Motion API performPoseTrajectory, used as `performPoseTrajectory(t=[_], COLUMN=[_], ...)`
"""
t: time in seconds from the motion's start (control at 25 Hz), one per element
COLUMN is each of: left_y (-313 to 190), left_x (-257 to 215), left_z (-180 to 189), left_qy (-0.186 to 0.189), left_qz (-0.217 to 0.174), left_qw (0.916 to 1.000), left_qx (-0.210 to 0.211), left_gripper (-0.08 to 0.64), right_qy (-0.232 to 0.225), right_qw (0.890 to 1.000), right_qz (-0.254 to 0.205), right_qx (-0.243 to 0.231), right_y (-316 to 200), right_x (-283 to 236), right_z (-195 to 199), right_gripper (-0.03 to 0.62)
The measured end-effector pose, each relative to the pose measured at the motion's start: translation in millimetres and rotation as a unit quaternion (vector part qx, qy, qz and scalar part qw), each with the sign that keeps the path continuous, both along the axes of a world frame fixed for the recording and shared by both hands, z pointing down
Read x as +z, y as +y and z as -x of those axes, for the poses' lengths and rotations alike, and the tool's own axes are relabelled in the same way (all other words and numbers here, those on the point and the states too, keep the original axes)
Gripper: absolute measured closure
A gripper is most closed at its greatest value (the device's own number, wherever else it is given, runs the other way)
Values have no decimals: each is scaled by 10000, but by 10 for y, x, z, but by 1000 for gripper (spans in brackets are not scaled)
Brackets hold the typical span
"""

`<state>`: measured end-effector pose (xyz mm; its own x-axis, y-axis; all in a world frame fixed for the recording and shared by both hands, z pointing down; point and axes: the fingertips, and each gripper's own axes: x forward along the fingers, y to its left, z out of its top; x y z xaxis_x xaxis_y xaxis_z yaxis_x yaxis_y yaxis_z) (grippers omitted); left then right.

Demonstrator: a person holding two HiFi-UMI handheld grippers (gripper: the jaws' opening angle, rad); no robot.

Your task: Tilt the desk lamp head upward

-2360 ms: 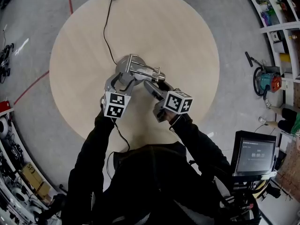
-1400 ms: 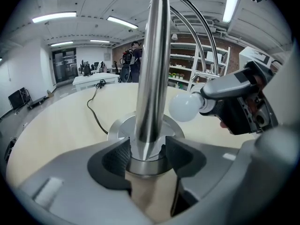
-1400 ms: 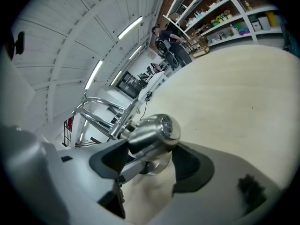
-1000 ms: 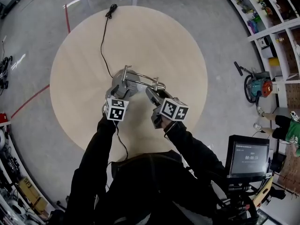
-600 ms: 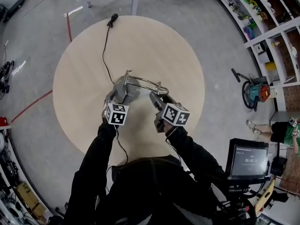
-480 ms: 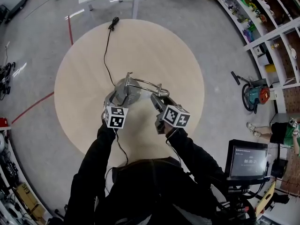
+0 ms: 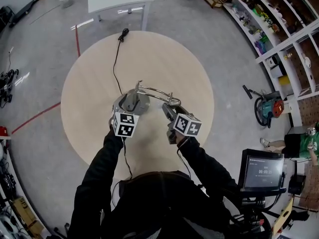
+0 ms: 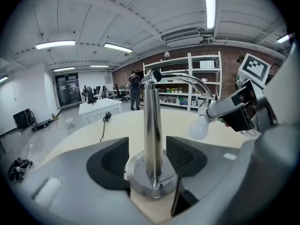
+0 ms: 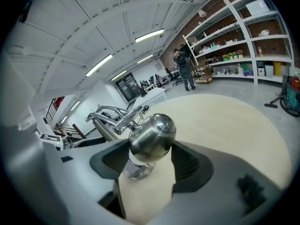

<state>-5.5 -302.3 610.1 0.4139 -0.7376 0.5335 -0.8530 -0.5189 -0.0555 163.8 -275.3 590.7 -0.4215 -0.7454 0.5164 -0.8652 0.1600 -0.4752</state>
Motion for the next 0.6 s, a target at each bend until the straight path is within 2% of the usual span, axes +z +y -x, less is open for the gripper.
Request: performPoseTrajectory(t=[0.28, 0.6], left_y=[94, 118], left_x=[-180, -333], left_z=[37, -10], left_qy=[148, 419], left_qz=[-34, 42], left_qw=[9998, 9990], left_qx=[-127, -150], left_gripper=[305, 307], right_qy=[193, 710], right_qw=[9998, 9967], right_qz=[-31, -397], right_qx=[26, -21], right_y=[87, 192], right_x=[-254, -567], right_z=[-18, -35], right_gripper=[302, 308])
